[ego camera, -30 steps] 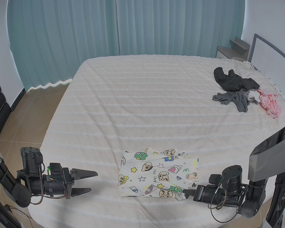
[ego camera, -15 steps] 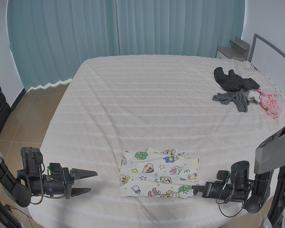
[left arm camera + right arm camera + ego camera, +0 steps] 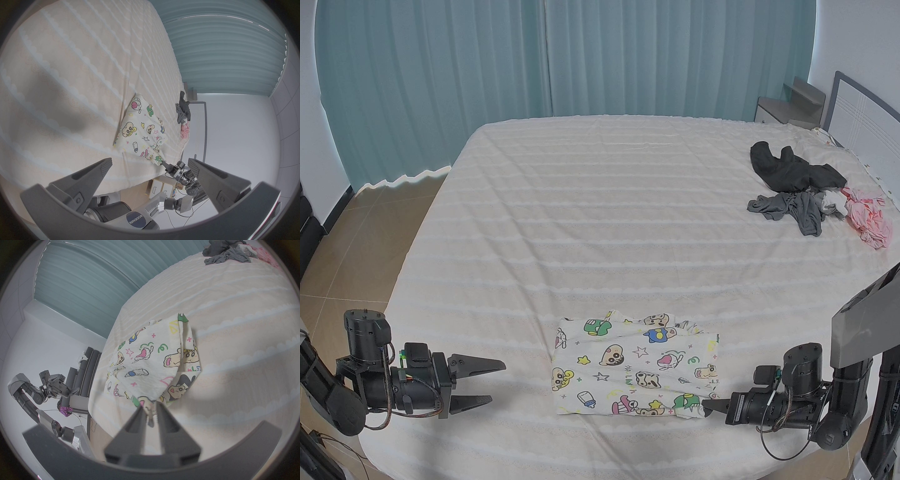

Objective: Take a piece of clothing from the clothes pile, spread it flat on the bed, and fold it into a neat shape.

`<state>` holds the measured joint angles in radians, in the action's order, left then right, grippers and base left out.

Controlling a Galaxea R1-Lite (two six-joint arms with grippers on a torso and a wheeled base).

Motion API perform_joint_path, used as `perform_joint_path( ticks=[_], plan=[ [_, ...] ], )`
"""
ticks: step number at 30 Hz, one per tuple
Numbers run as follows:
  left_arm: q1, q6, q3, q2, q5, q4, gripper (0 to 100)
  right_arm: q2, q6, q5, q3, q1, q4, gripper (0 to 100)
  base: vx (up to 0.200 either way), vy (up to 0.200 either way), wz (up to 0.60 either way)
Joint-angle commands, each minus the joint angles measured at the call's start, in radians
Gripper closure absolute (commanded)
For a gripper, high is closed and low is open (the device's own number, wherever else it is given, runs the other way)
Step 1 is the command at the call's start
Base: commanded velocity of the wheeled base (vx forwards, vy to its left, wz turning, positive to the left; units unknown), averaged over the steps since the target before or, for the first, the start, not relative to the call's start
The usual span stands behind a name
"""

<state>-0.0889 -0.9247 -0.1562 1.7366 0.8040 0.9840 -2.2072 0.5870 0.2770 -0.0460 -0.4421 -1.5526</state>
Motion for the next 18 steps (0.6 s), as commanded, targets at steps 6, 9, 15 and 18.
perform_joint_path(
  ticks=[6, 9, 15, 18],
  plan=[
    [0.0, -0.002, -0.003, 0.004, 0.001, -0.001, 0, -0.008, 0.0, 0.004, 0.005, 0.049, -0.014, 0, 0.0, 0.0, 0.0],
    [0.0, -0.002, -0.008, 0.015, 0.001, 0.001, 0, 0.023, 0.011, 0.007, -0.006, 0.106, -0.015, 0, 0.0, 0.0, 0.0],
    [0.0, 0.004, -0.006, 0.029, 0.067, 0.001, 0, 0.095, 0.033, 0.005, -0.114, 0.152, -0.012, 0, 0.0, 0.0, 0.0],
    [0.008, 0.01, -0.008, 0.047, 0.086, 0.001, 0, 0.096, 0.033, 0.004, -0.204, 0.152, 0.011, 0, 0.0, 0.0, 0.0]
  ],
)
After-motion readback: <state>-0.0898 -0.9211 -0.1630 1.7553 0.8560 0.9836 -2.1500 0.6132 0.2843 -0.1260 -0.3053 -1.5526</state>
